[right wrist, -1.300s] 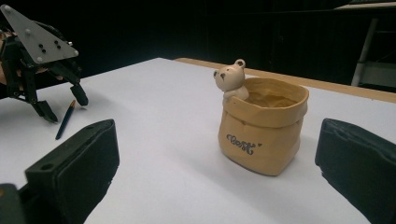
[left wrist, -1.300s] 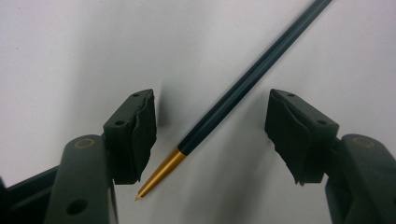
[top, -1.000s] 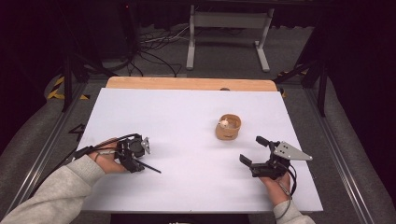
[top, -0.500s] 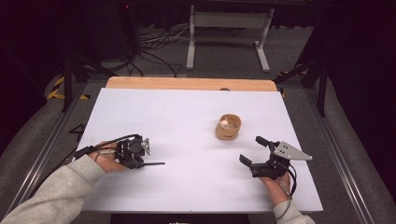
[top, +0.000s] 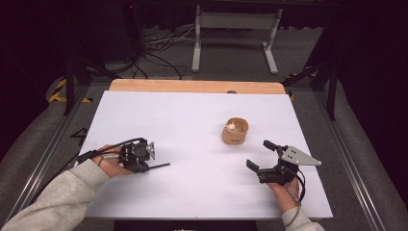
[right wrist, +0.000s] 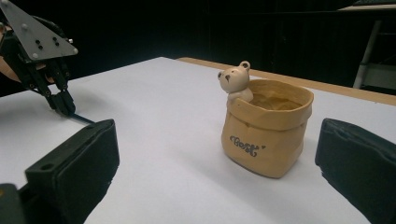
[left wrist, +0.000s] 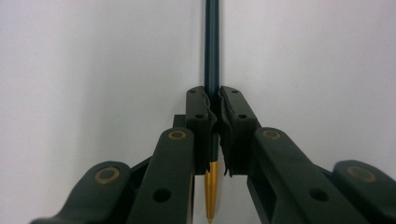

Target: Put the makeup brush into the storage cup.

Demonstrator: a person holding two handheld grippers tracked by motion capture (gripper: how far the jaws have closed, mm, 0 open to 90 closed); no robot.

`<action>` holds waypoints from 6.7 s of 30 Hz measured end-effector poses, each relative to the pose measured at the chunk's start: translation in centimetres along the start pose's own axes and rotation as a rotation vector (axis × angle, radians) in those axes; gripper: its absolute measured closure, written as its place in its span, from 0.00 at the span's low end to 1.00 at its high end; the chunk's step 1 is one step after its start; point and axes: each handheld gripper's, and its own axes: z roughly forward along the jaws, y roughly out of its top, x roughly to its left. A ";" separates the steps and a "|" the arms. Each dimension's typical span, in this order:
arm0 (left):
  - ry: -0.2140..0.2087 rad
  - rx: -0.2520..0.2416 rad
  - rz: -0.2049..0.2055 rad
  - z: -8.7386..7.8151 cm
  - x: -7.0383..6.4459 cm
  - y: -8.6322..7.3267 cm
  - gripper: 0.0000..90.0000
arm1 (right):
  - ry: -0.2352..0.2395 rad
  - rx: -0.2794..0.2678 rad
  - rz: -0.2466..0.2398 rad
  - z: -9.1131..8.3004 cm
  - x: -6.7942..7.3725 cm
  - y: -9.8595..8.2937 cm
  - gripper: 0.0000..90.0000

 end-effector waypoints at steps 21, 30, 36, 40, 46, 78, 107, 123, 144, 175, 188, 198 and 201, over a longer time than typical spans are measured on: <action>0.016 -0.100 0.111 -3.9 -2.1 5.2 0.92 | 0.094 0.053 -0.072 1.0 1.7 0.9 0.01; 0.003 -0.124 0.196 -4.7 -3.8 8.1 0.92 | 0.160 0.075 -0.099 1.8 2.8 1.4 0.03; 0.004 -0.134 0.220 -4.9 -4.3 9.3 0.92 | 0.196 0.081 -0.125 2.2 3.5 1.6 0.04; -0.005 -0.142 0.228 -4.9 -4.8 10.0 0.92 | 0.220 0.086 -0.136 2.5 4.0 1.7 0.04; -0.013 -0.139 0.245 -4.7 -5.3 11.0 0.92 | 0.266 0.090 -0.147 3.1 4.9 1.8 0.05; -0.041 -0.138 0.335 -4.3 -7.4 13.4 0.92 | 0.459 0.184 -0.224 5.7 7.3 1.4 0.45; -0.038 -0.130 0.361 -4.4 -7.7 13.4 0.92 | 0.564 0.247 -0.258 6.3 7.6 1.0 0.93; -0.054 -0.161 0.364 -4.6 -7.6 13.2 0.92 | 0.567 0.242 -0.274 6.0 7.6 1.2 0.95; -0.053 -0.435 0.282 -5.9 -6.4 10.3 0.53 | 0.544 0.156 -0.250 4.5 6.8 2.1 0.95; -0.135 -0.674 0.165 -4.2 -5.2 6.5 0.69 | 0.545 0.103 -0.210 3.5 6.1 2.4 0.95; -0.132 -0.673 0.171 -4.6 -5.1 6.2 0.88 | 0.563 0.081 -0.188 3.5 5.7 2.3 0.95; -0.152 -0.709 0.191 -5.1 -5.0 5.7 0.99 | 0.575 0.082 -0.183 3.7 5.8 2.1 0.95; -0.169 -0.711 0.178 -4.9 -4.8 5.6 0.84 | 0.579 0.076 -0.179 3.6 5.7 2.2 0.94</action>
